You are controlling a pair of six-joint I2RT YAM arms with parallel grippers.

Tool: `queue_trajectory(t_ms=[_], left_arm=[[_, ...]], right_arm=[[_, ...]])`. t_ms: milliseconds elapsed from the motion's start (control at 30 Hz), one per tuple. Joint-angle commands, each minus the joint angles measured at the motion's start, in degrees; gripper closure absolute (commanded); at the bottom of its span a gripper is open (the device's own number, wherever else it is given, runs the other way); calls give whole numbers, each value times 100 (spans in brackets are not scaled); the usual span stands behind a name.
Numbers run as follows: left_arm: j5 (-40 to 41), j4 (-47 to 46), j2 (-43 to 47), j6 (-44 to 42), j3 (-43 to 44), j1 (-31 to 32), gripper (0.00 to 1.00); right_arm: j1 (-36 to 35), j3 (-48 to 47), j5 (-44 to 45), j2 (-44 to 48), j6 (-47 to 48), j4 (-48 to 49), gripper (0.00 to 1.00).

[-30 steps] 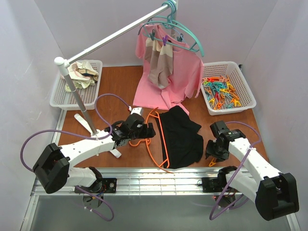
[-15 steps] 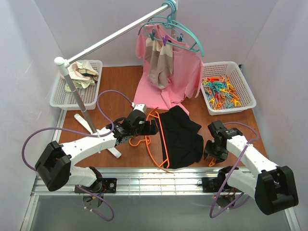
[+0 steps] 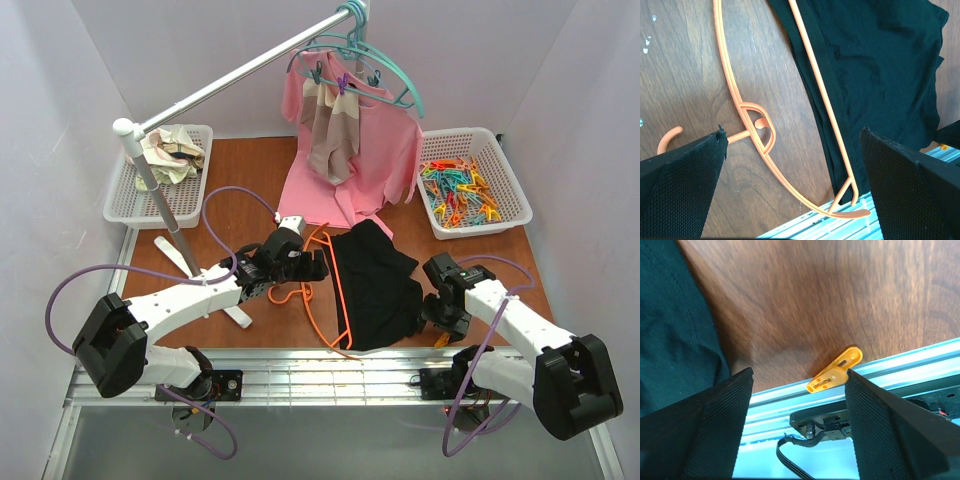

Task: Clip the underwear to the hanger
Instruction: Pick up the clamp at the center of the board.

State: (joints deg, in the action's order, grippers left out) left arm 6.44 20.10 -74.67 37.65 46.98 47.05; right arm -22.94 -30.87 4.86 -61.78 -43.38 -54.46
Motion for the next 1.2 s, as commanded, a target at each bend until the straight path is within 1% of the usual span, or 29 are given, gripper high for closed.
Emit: queue_trajectory(t_ms=[0, 33, 100, 167, 300, 400, 433, 633, 767, 900, 1033, 1167], left_arm=[[-37, 91, 173, -214, 180, -81, 4], [-55, 91, 155, -249, 188, -108, 4], [-116, 91, 120, -302, 223, -152, 3], [-125, 82, 120, -381, 259, -204, 3], [-151, 73, 155, -416, 241, -275, 3], [-143, 73, 207, -408, 206, -328, 3], [-143, 65, 234, -407, 189, -363, 3], [-125, 47, 260, -381, 180, -433, 3], [-125, -6, 217, -364, 215, -451, 3], [-151, -67, 103, -416, 346, -460, 3], [-160, -102, -47, -478, 540, -460, 3], [-187, -111, -144, -539, 680, -460, 3]], right_arm=[[-114, -129, 357, -1, -496, -56, 35], [-123, -121, 366, -10, -531, 57, 42], [-141, -25, 209, -71, -602, 207, 53], [-219, -85, 296, -159, -681, 242, 62], [-299, -121, 322, -414, -699, 357, 66], [-352, -243, 375, -572, -655, 471, 76], [-360, -305, 401, -616, -629, 480, 80], [-387, -481, 498, -836, -479, 515, 92], [-387, -612, 621, -827, -339, 471, 94], [-387, -972, 814, -739, -128, 182, 94], [-396, -1490, 972, -424, 145, -301, 94], [-387, -1781, 1008, -168, 434, -443, 94]])
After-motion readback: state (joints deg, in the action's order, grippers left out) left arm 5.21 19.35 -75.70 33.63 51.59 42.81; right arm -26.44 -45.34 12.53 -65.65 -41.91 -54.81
